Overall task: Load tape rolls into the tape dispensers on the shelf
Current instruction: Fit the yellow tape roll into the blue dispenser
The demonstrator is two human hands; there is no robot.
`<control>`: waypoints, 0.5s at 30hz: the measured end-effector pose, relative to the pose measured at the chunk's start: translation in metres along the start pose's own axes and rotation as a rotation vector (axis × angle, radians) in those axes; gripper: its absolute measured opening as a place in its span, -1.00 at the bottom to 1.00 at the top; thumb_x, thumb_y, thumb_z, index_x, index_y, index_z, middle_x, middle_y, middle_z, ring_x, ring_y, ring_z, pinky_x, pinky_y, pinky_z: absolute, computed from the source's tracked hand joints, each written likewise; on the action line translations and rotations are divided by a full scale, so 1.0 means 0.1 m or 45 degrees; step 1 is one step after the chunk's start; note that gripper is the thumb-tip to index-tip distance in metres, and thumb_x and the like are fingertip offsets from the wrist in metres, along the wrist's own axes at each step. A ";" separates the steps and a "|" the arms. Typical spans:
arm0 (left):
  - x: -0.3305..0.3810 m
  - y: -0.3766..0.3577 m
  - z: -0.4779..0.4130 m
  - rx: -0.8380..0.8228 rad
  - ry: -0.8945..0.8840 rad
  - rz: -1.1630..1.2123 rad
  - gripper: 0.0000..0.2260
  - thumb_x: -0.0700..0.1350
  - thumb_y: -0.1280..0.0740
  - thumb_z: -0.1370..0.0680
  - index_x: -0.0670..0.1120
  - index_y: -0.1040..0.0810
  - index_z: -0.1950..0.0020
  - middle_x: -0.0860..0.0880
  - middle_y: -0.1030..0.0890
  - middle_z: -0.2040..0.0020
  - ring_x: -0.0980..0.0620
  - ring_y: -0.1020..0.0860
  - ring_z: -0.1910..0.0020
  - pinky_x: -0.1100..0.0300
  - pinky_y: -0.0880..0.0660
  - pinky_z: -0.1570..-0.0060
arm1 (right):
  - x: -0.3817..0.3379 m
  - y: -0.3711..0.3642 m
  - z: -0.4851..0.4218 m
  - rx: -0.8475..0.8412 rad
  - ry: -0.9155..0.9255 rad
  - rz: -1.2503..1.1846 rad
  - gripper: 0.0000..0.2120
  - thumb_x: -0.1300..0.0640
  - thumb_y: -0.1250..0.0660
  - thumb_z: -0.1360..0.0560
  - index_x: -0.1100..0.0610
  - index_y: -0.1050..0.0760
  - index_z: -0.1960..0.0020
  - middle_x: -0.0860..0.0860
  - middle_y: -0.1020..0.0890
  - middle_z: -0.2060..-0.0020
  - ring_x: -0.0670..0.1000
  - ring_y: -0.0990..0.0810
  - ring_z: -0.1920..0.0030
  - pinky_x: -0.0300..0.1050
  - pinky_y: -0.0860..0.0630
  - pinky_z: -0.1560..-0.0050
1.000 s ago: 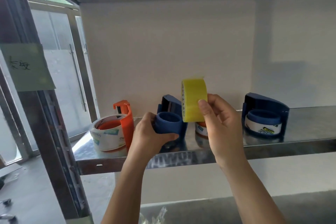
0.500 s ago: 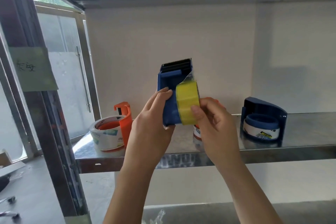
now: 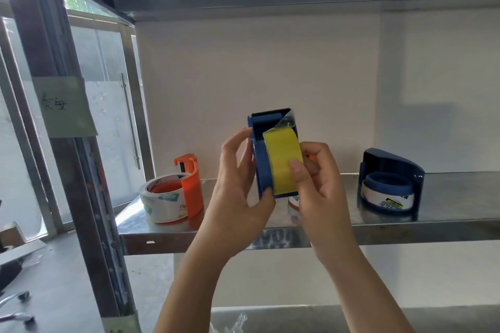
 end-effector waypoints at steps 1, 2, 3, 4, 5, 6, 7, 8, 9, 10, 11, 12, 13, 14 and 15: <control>-0.04 0.04 0.01 0.073 0.080 0.265 -0.44 -0.57 -0.23 -0.43 -0.13 -0.27 -0.32 0.01 -0.52 -0.23 0.11 -0.52 -0.25 0.30 -0.53 0.02 | 0.01 0.00 0.00 0.013 -0.004 0.004 -0.88 0.07 -0.21 -0.55 0.06 -0.42 -0.07 -0.13 -0.64 0.14 -0.09 -0.63 0.12 -0.24 -0.55 0.15; -0.10 0.12 0.00 0.207 0.162 0.468 -0.55 -0.53 -0.24 -0.43 -0.17 -0.36 -0.25 -0.03 -0.58 -0.14 0.04 -0.58 -0.18 0.26 -0.56 0.05 | 0.01 0.00 0.02 0.017 -0.004 0.001 -0.91 0.08 -0.22 -0.57 0.05 -0.42 -0.05 -0.20 -0.63 0.16 -0.13 -0.62 0.15 -0.26 -0.55 0.17; -0.15 0.20 -0.01 0.353 0.229 0.557 -0.66 -0.43 -0.30 -0.42 -0.19 -0.44 -0.16 -0.08 -0.62 -0.04 -0.03 -0.61 -0.13 0.20 -0.57 0.04 | 0.00 -0.02 0.04 0.017 0.007 0.002 -0.95 0.12 -0.22 -0.58 0.06 -0.41 -0.04 -0.29 -0.61 0.18 -0.19 -0.60 0.19 -0.29 -0.54 0.18; -0.18 0.26 -0.02 0.442 0.292 0.569 -0.76 -0.32 -0.36 -0.40 -0.19 -0.52 -0.05 -0.11 -0.64 0.05 -0.09 -0.63 -0.06 0.14 -0.57 0.02 | -0.02 -0.04 0.06 0.014 0.041 0.011 -0.95 0.16 -0.20 -0.57 0.09 -0.40 -0.03 -0.39 -0.57 0.19 -0.25 -0.57 0.23 -0.34 -0.51 0.20; -0.21 0.27 -0.03 0.467 0.363 0.567 -0.88 -0.24 -0.39 -0.42 -0.17 -0.59 0.06 -0.11 -0.65 0.13 -0.09 -0.64 0.02 0.12 -0.57 0.02 | -0.03 -0.06 0.08 0.015 0.083 0.029 -0.94 0.21 -0.18 -0.56 0.15 -0.40 -0.02 -0.45 -0.53 0.20 -0.30 -0.54 0.25 -0.41 -0.48 0.21; -0.21 0.25 -0.05 0.424 0.428 0.585 -0.94 -0.19 -0.39 -0.46 -0.12 -0.65 0.17 -0.09 -0.66 0.19 -0.06 -0.65 0.09 0.13 -0.58 0.04 | -0.04 -0.08 0.10 0.016 0.115 0.049 -0.94 0.26 -0.18 -0.56 0.21 -0.39 -0.02 -0.49 -0.50 0.20 -0.33 -0.51 0.25 -0.47 -0.44 0.22; -0.21 0.20 -0.06 0.346 0.490 0.574 -0.84 -0.11 -0.36 -0.47 -0.07 -0.69 0.25 -0.06 -0.68 0.23 -0.01 -0.66 0.15 0.14 -0.59 0.07 | -0.05 -0.10 0.11 0.019 0.138 0.064 -0.95 0.29 -0.18 -0.57 0.25 -0.39 -0.02 -0.49 -0.49 0.20 -0.34 -0.50 0.25 -0.49 -0.42 0.22; -0.21 0.14 -0.06 0.250 0.550 0.588 -0.80 -0.02 -0.34 -0.44 -0.03 -0.71 0.28 -0.03 -0.69 0.24 0.03 -0.66 0.18 0.14 -0.60 0.08 | -0.03 -0.12 0.12 0.020 0.145 0.059 -0.95 0.28 -0.18 -0.58 0.23 -0.39 -0.02 -0.46 -0.50 0.20 -0.32 -0.51 0.24 -0.47 -0.43 0.21; -0.20 0.09 -0.06 0.171 0.589 0.576 -0.80 0.05 -0.34 -0.38 0.01 -0.72 0.27 -0.01 -0.70 0.24 0.05 -0.67 0.18 0.13 -0.60 0.06 | -0.02 -0.14 0.13 0.012 0.131 0.026 -0.95 0.23 -0.19 -0.58 0.17 -0.39 -0.03 -0.40 -0.53 0.19 -0.28 -0.54 0.22 -0.44 -0.45 0.20; -0.19 0.04 -0.07 0.125 0.619 0.540 -0.77 0.12 -0.38 -0.32 0.01 -0.72 0.22 -0.02 -0.70 0.21 0.05 -0.67 0.15 0.10 -0.60 0.02 | 0.01 -0.17 0.14 -0.011 0.102 -0.019 -0.93 0.17 -0.19 -0.56 0.10 -0.39 -0.04 -0.31 -0.56 0.18 -0.23 -0.56 0.19 -0.40 -0.47 0.18; -0.21 0.01 -0.07 0.115 0.637 0.482 -0.66 0.20 -0.44 -0.26 -0.01 -0.71 0.14 -0.03 -0.70 0.16 0.04 -0.66 0.10 0.06 -0.59 -0.03 | 0.04 -0.20 0.15 -0.039 0.065 -0.061 -0.89 0.13 -0.18 -0.55 0.06 -0.39 -0.07 -0.23 -0.58 0.15 -0.18 -0.59 0.15 -0.37 -0.49 0.16; -0.23 0.01 -0.06 0.153 0.660 0.425 -0.57 0.24 -0.50 -0.20 0.01 -0.67 0.08 -0.03 -0.69 0.12 0.04 -0.65 0.06 0.03 -0.57 -0.06 | 0.07 -0.23 0.16 -0.070 0.033 -0.096 -0.85 0.11 -0.18 -0.54 0.06 -0.39 -0.11 -0.18 -0.59 0.13 -0.15 -0.60 0.11 -0.34 -0.50 0.12; -0.23 0.01 -0.06 0.205 0.641 0.391 -0.60 0.22 -0.54 -0.16 0.05 -0.66 0.11 0.02 -0.69 0.15 0.08 -0.65 0.09 0.07 -0.58 -0.03 | 0.09 -0.26 0.18 -0.097 0.012 -0.124 -0.81 0.11 -0.18 -0.53 0.08 -0.38 -0.14 -0.15 -0.59 0.11 -0.14 -0.60 0.08 -0.32 -0.51 0.09; -0.22 -0.01 -0.06 0.222 0.603 0.388 -0.72 0.16 -0.53 -0.17 0.08 -0.66 0.20 0.06 -0.67 0.25 0.13 -0.64 0.17 0.15 -0.59 0.05 | 0.11 -0.28 0.19 -0.119 0.001 -0.156 -0.79 0.13 -0.19 -0.53 0.11 -0.37 -0.16 -0.11 -0.59 0.11 -0.11 -0.60 0.06 -0.29 -0.52 0.06; -0.19 -0.05 -0.07 0.206 0.552 0.398 -0.85 0.09 -0.49 -0.21 0.09 -0.66 0.28 0.07 -0.65 0.33 0.14 -0.63 0.25 0.21 -0.58 0.15 | 0.11 -0.29 0.20 -0.138 0.003 -0.185 -0.78 0.16 -0.20 -0.53 0.15 -0.36 -0.16 -0.04 -0.59 0.10 -0.06 -0.61 0.03 -0.25 -0.53 0.04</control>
Point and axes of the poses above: each hand's wrist, its own z-axis away from the middle knuckle, its own y-axis out of the back of the hand, x = y × z, the point moved 6 cm from there along -z, towards the middle knuckle
